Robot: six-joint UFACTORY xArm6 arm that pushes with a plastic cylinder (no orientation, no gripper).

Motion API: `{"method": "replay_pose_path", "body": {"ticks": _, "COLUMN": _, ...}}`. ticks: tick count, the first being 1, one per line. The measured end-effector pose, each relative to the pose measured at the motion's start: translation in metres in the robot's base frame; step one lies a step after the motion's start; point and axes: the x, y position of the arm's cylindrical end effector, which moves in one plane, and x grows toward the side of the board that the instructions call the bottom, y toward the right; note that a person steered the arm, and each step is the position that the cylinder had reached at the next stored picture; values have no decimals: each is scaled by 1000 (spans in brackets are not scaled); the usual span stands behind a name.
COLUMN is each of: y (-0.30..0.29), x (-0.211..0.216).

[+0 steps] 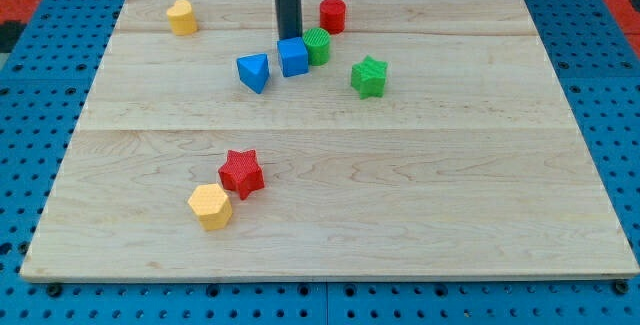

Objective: Slide the blue triangle towards top right

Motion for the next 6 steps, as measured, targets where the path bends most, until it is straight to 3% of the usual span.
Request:
{"method": "replay_pose_path", "body": {"ticks": 1, "y": 37, "x": 12}}
{"method": "replay_pose_path", "body": {"ticks": 3, "y": 84, "x": 77}}
{"method": "replay_pose_path", "body": {"ticks": 4, "y": 62, "x": 111}}
{"method": "replay_pose_path", "body": {"ticks": 5, "y": -11, "x": 108}}
{"method": "replay_pose_path", "body": {"ticks": 6, "y": -65, "x": 78}}
